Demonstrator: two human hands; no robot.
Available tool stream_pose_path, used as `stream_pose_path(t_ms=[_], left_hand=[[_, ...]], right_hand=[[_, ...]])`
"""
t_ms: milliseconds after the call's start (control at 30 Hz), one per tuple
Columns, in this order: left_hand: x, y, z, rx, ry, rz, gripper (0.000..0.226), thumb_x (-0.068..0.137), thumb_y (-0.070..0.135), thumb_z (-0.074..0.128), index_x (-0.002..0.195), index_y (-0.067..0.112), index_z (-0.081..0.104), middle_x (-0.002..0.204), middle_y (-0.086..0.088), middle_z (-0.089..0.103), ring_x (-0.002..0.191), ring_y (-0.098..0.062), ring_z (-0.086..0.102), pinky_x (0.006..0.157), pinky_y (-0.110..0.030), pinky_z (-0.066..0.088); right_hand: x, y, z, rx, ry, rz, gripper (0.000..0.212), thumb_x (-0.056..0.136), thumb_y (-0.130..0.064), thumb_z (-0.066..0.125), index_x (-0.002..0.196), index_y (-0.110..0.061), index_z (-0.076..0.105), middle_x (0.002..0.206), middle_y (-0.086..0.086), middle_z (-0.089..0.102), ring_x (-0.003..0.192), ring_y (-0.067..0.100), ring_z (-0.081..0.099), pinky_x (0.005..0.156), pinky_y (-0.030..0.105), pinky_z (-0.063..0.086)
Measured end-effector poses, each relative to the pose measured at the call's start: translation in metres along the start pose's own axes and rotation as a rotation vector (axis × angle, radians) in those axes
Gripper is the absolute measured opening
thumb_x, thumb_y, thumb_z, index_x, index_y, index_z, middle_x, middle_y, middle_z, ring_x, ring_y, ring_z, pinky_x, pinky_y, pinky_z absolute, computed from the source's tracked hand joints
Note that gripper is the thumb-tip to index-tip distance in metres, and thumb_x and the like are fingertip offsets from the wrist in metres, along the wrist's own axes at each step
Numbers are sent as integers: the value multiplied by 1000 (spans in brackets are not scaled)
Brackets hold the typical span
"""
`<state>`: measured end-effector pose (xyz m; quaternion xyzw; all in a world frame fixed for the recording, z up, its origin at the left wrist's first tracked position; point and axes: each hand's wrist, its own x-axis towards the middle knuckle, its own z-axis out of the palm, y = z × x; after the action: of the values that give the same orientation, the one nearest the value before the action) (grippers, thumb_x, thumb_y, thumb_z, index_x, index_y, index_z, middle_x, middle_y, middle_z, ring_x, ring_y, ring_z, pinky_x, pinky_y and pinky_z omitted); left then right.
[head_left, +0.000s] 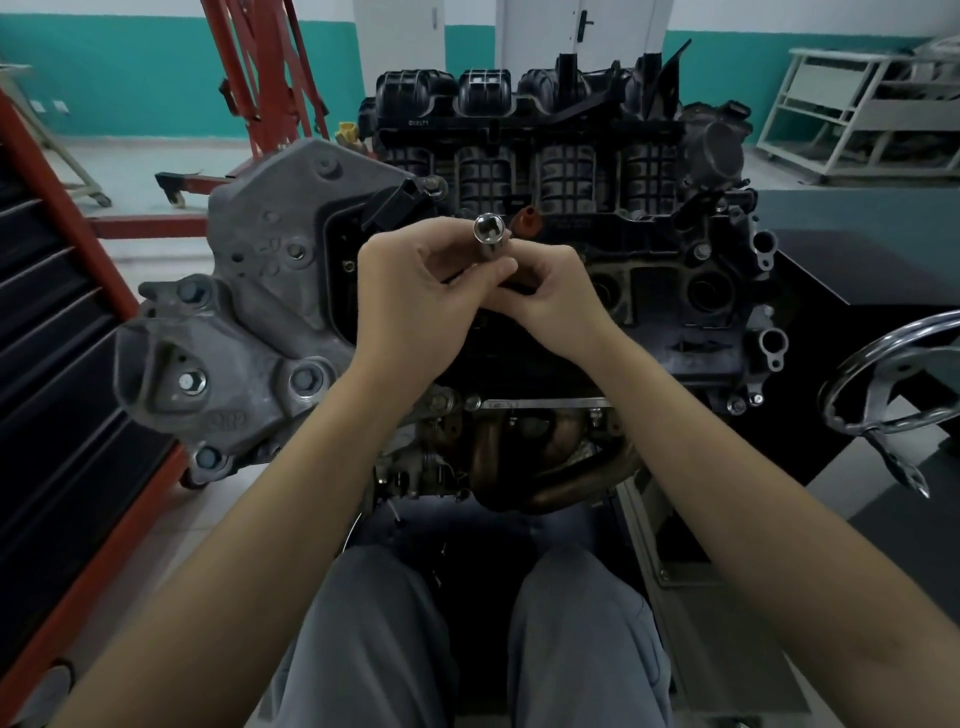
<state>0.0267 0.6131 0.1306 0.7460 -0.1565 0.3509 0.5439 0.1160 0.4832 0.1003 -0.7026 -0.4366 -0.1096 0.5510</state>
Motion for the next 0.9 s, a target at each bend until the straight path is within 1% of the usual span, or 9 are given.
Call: stream_pose_path(t_ms=[133, 267, 400, 500, 567, 633, 700, 767, 900], left_hand=[[1, -1, -4, -70, -111, 10, 27, 79, -9, 70, 102, 5, 69, 94, -8, 72, 92, -15, 71, 85, -27, 55], [1, -4, -6, 13, -65, 31, 22, 75, 0, 78, 95, 4, 72, 90, -9, 72, 88, -17, 71, 83, -31, 56], [0, -2, -3, 62, 19, 31, 21, 74, 4, 80, 94, 7, 73, 86, 0, 72, 84, -8, 71, 79, -22, 55], [2, 0, -3, -58, -83, -1, 30, 77, -5, 74, 103, 9, 69, 90, -1, 72, 88, -9, 71, 82, -23, 55], [2, 1, -4, -126, -155, -2, 35, 77, -10, 72, 108, 6, 66, 93, -6, 72, 90, -14, 72, 83, -27, 56], [2, 0, -4, -115, -166, 18, 32, 76, -8, 74, 105, 3, 68, 95, -10, 72, 91, -19, 72, 84, -34, 57], [1, -2, -3, -37, -111, 43, 26, 73, -1, 79, 97, 3, 71, 90, -10, 73, 89, -18, 72, 84, -36, 57], [0, -4, -2, 4, -73, 59, 24, 72, 3, 80, 94, 6, 72, 89, -5, 73, 87, -14, 72, 82, -34, 58], [-2, -5, -1, -79, -118, 47, 33, 77, -5, 73, 101, 18, 68, 95, 2, 71, 93, -14, 71, 85, -34, 57]], right_hand=[[1, -2, 0, 30, -72, 37, 33, 86, 3, 62, 106, -23, 62, 94, -18, 68, 92, -3, 65, 82, 16, 48], [1, 1, 2, 6, -41, 4, 19, 84, -3, 70, 98, -16, 69, 89, -4, 71, 88, 10, 69, 81, 26, 52], [2, 2, 2, 16, -5, -32, 20, 79, -4, 75, 95, -13, 69, 86, -1, 71, 83, 7, 68, 78, 21, 52], [0, 2, -3, 9, -83, -18, 31, 85, 2, 66, 101, -25, 65, 91, -22, 70, 93, -2, 66, 82, 15, 48], [-3, 3, -4, 3, -78, -15, 32, 86, 5, 63, 97, -25, 66, 90, -28, 69, 91, -5, 65, 80, 13, 48], [-5, 6, -2, 6, -6, -23, 21, 84, 4, 66, 94, -13, 70, 89, -17, 73, 88, 2, 68, 78, 19, 52], [-7, 9, 1, 16, 57, -28, 7, 82, 3, 70, 89, 0, 71, 88, 13, 73, 85, 26, 71, 76, 43, 57], [-6, 10, 1, 21, 94, -27, 11, 82, 2, 71, 91, 7, 70, 88, 21, 71, 85, 34, 69, 77, 51, 55], [-9, 8, 1, 10, 40, -96, 29, 85, 3, 66, 110, -11, 63, 99, -15, 69, 98, 4, 66, 86, 23, 50]])
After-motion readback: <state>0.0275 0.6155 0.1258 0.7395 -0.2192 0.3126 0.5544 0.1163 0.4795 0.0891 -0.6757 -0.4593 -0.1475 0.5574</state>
